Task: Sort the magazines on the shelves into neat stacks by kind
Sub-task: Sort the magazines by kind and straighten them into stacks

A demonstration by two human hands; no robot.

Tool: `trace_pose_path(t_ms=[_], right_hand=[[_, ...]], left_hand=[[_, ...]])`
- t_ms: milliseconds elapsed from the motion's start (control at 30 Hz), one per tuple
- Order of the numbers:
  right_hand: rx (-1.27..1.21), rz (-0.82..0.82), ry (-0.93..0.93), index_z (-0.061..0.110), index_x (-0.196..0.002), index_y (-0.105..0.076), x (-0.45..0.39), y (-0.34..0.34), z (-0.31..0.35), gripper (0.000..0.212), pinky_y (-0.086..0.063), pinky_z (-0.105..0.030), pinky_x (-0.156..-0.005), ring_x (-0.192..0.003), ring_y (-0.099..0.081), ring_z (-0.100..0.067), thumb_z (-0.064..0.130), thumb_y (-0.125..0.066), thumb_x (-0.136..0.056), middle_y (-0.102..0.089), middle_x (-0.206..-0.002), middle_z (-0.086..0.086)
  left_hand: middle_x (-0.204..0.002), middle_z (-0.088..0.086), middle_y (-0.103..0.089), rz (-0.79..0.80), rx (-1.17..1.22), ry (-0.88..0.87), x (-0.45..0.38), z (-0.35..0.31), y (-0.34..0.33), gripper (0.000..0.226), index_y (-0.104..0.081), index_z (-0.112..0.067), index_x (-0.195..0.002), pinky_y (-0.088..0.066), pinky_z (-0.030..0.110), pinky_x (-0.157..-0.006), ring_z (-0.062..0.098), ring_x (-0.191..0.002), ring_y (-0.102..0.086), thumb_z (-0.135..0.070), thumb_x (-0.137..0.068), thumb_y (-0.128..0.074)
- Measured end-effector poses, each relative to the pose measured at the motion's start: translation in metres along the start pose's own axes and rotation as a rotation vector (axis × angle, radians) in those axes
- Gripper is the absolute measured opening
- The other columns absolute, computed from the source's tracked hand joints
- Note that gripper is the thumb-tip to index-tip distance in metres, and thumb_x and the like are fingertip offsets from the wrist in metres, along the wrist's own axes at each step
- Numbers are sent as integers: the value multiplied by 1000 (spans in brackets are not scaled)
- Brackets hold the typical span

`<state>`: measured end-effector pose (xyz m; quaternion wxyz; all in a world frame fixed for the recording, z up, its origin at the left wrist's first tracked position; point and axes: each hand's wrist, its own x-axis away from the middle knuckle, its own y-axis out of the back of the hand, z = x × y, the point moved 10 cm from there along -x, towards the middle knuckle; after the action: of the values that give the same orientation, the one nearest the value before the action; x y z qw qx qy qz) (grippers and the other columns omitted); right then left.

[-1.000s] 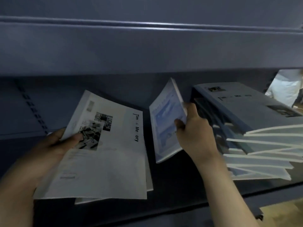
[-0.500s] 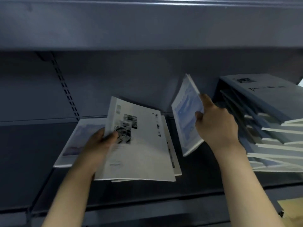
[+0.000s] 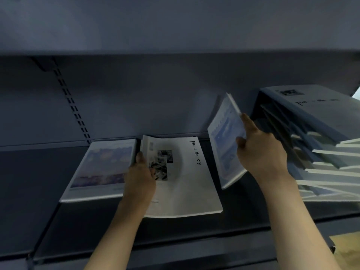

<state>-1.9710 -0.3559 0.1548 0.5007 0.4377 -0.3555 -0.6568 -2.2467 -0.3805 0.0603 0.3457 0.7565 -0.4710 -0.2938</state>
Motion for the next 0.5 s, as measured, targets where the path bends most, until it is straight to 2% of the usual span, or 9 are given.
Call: trace_pose_path(t_ms=[100, 167, 233, 300, 367, 500], right_hand=[[7, 27, -10, 36, -150, -7, 0, -3, 0, 60, -38, -29, -58, -68, -46, -22, 30, -39, -100, -56, -82, -7], [11, 36, -12, 35, -151, -7, 0, -5, 1, 60, -35, -28, -54, -66, -45, -21, 29, -38, -100, -53, -79, -6], [18, 37, -11, 35, -151, -7, -2, -6, 3, 60, -32, -27, -51, -66, -45, -21, 29, -39, -100, -52, -77, -5], [14, 32, -3, 35, -151, -7, -3, -6, 6, 60, -34, -28, -51, -65, -46, -21, 29, -39, -100, -52, -77, -5], [11, 22, 9, 34, -151, -8, -3, -4, 9, 60, -33, -28, -51, -63, -44, -20, 29, -39, -100, -51, -77, -5], [3, 6, 31, 34, -151, -8, -5, -1, 15, 60, -29, -24, -46, -55, -41, -16, 29, -39, -100, -52, -71, -4]], left_hand=[[-130, 20, -43, -22, -246, -37, 2, 0, -4, 43, -38, -6, -136, -41, 37, -99, 33, -119, -42, -9, -94, -47], [-144, 18, -30, -24, -336, -92, 3, -3, -8, 45, -40, -10, -137, -29, 43, -111, 35, -135, -22, -22, -94, -47], [-153, 13, -20, 54, -353, -208, 9, -10, -25, 54, -32, -16, -143, -15, 41, -117, 32, -143, -9, -41, -95, -40], [-157, 7, -14, 151, -366, -320, 19, -16, -46, 69, -23, -19, -147, -6, 38, -117, 26, -145, -6, -58, -91, -21], [-157, 7, -14, 165, -381, -381, 23, -19, -55, 85, -22, -18, -148, -6, 38, -119, 25, -145, -9, -62, -80, 2], [-156, 10, -17, 151, -378, -391, 16, -17, -56, 91, -24, -16, -147, -8, 38, -119, 26, -144, -13, -61, -75, 8]])
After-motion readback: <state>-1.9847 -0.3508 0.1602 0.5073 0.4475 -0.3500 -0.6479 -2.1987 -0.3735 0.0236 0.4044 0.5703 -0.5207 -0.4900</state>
